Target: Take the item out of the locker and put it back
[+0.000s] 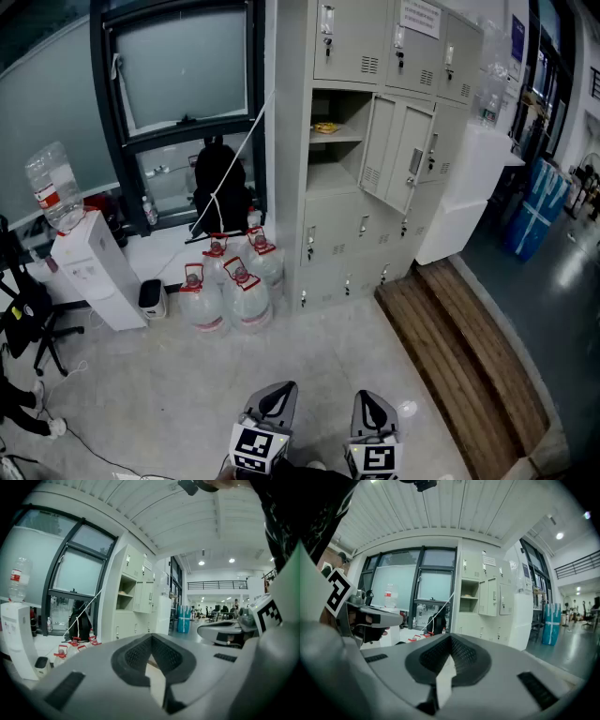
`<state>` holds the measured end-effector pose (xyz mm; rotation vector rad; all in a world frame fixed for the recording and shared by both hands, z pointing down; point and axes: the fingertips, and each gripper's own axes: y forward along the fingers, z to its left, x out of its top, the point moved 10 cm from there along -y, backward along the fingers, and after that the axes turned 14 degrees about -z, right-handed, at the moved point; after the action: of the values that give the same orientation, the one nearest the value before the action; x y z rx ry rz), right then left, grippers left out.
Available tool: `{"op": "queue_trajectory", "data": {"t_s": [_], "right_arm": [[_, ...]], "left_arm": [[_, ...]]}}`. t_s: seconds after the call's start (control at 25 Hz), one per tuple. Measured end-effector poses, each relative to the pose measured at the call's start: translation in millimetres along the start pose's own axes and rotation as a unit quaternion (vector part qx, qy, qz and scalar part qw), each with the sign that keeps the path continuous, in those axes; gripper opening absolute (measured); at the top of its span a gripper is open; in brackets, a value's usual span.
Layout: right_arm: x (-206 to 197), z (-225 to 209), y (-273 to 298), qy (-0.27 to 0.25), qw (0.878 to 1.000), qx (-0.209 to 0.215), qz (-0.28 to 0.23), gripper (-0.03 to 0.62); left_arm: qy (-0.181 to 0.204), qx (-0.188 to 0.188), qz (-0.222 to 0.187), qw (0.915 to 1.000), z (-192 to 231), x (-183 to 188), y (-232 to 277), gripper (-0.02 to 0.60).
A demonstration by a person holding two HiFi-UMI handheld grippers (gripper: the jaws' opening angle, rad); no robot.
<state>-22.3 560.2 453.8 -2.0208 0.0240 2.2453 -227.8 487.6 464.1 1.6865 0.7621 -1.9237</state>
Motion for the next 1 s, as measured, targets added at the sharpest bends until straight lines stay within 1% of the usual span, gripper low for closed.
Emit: {"op": "queue_trajectory", "data": {"t_s": [0.28, 0.48, 0.6, 0.68, 0.84, 1.0], "right_arm": [[-4.1, 9.8, 18.6, -0.003, 1.000, -0.012, -0.003, 0.002], [-5.8, 15.8, 36.6, -0.005, 1.000, -0.029, -0.008, 0.003], [-9.9, 21.0, 42.7, 0.013, 0.999, -0.033, 0.001, 0.003], [-11.4, 23.6, 44.6, 0.015, 0.999, -0.032, 0.004, 0.003], [-14.2, 18.0, 53.0, 0.018, 0.999, -0.035, 0.006, 0.003], [-24.1, 0.1, 72.5, 0.023, 0.999, -0.025, 0.002, 0.003]], "left_arm": [[-0.004, -0.009, -0.005, 0.9999, 25.3, 2.0, 9.3, 0.006], [0.005, -0.028, -0.015, 0.9995, 47.3, -2.2, 18.9, 0.006], [-0.014, -0.032, -0.013, 0.9993, 57.7, -5.8, 23.3, 0.006], [-0.027, -0.031, -0.013, 0.9991, 61.3, -6.7, 26.0, 0.006], [-0.006, -0.035, -0.017, 0.9992, 63.6, -8.4, 36.8, 0.006], [-0.004, -0.026, -0.011, 0.9996, 63.6, -14.1, 54.3, 0.006]]}}
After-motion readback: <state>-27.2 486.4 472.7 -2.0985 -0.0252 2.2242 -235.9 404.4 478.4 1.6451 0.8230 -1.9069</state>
